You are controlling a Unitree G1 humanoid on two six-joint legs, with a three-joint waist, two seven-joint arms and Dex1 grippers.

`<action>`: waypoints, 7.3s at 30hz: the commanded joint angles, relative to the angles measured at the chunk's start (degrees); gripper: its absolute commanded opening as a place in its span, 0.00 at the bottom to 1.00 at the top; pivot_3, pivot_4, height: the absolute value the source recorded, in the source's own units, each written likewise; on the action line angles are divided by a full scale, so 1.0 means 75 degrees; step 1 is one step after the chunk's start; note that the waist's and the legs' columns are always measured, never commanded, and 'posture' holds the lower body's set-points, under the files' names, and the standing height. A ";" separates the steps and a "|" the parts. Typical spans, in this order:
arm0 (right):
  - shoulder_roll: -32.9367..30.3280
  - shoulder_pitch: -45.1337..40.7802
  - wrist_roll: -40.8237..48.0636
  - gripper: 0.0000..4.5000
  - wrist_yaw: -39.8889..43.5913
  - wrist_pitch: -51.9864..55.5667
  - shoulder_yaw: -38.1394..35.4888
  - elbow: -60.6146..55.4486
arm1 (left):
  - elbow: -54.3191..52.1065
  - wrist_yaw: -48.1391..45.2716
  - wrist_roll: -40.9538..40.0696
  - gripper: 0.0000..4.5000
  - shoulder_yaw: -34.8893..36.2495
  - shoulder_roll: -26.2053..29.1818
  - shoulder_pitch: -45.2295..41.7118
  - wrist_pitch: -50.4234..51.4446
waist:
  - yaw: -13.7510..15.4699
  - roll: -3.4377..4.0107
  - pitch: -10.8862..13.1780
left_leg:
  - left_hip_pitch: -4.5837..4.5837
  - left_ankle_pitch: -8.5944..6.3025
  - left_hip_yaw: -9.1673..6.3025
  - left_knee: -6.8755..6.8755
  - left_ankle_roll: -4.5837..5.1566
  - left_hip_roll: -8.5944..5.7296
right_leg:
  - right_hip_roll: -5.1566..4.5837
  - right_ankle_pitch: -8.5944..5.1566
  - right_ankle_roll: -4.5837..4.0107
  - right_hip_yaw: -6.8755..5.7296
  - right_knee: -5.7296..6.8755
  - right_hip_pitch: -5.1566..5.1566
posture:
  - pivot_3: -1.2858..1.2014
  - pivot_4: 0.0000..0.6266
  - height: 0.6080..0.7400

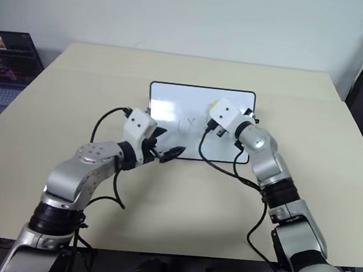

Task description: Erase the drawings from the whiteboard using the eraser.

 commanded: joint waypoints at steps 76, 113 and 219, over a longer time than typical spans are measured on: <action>-0.0352 0.0902 -0.0101 0.28 0.1805 0.2414 0.0328 -0.1417 | -0.0128 -0.0232 0.0045 1.00 -0.0077 -0.0255 -0.0106 -0.0290 | -0.0035 0.0000 0.0001 | 0.0014 0.0000 -0.0007 0.0001 0.0001 -0.0006 | -0.0001 0.0000 0.0001 -0.0002 -0.0003 0.0017 | 0.52 0.24 1.00; 0.0011 0.0636 -0.0149 0.28 0.1609 0.2040 0.0178 -0.1359 | -0.0261 -0.0034 0.0000 1.00 0.0047 -0.0294 0.0050 -0.0154 | -0.0032 0.0000 0.0004 | 0.0002 0.0000 -0.0010 -0.0007 0.0000 -0.0003 | -0.0002 0.0000 0.0000 -0.0006 -0.0038 0.0018 | 0.52 0.24 1.00; 0.1381 0.0469 0.3037 0.27 0.1362 0.4229 -0.2314 -0.2672 | -0.0834 0.1121 -0.0402 1.00 0.1632 -0.0840 0.1327 -0.1072 | 0.0137 0.0002 0.0010 | -0.0013 -0.0003 -0.0017 -0.0019 -0.0003 0.0008 | -0.0005 0.0001 -0.0001 -0.0021 -0.0047 0.0009 | 0.52 0.24 1.00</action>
